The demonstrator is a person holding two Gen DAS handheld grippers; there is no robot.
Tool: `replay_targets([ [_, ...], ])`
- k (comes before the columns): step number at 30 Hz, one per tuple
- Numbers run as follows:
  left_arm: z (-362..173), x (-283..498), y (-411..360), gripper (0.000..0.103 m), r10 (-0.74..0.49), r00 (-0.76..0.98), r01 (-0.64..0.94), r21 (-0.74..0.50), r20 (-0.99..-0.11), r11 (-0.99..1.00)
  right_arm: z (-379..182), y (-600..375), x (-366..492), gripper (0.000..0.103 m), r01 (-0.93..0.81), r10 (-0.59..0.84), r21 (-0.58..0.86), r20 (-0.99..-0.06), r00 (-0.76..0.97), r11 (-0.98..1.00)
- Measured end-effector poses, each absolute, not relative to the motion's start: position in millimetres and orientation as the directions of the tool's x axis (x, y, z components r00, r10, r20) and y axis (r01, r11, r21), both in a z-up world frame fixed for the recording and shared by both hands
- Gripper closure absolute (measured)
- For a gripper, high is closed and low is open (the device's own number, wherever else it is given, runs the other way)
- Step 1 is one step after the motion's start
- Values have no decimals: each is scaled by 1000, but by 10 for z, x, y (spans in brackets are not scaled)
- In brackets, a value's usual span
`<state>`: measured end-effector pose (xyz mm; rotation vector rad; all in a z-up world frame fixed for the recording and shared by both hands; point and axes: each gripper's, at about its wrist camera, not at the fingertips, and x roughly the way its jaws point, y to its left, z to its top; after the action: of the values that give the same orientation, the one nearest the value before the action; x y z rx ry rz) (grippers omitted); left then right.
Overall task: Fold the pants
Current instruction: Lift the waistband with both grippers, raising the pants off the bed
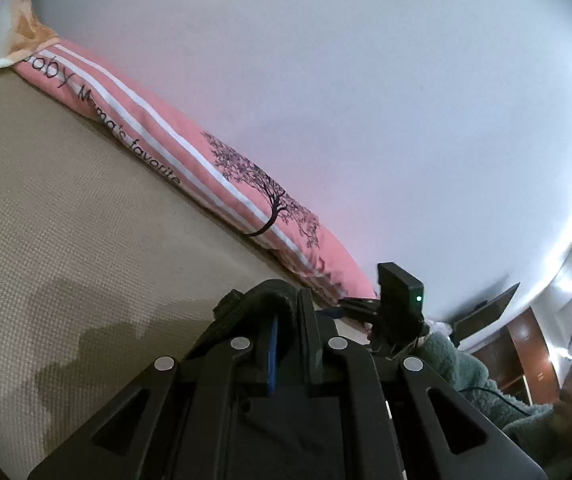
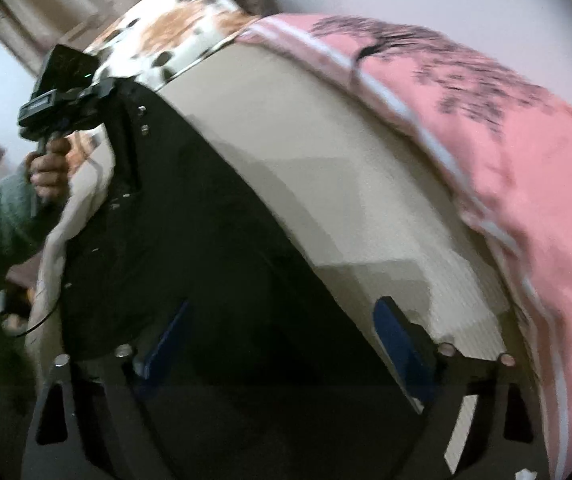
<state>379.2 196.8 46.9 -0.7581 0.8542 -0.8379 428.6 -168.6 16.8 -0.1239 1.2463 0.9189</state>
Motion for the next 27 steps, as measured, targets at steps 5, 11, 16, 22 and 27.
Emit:
replay_targets([
  [5,502,3753,2059,95,-845,420,298,-830,-330,472,22,-1517,4389,38,-679,526,428,-847,-72,596],
  [11,478,3799,1988,95,-836,418,284,-823,-356,492,-139,-1634,4303,64,-652,531,501,-829,-173,569],
  [16,470,3806,2006,95,-824,422,270,-815,-379,513,-162,-2041,4159,71,-624,457,441,-877,-148,645],
  [22,419,3856,1993,95,-810,426,244,-812,-402,531,-176,-2322,4006,79,-591,388,350,-919,-67,727],
  [27,369,3916,1981,95,-804,423,227,-810,-419,541,-154,-2379,3897,82,-587,310,249,-951,4,770],
])
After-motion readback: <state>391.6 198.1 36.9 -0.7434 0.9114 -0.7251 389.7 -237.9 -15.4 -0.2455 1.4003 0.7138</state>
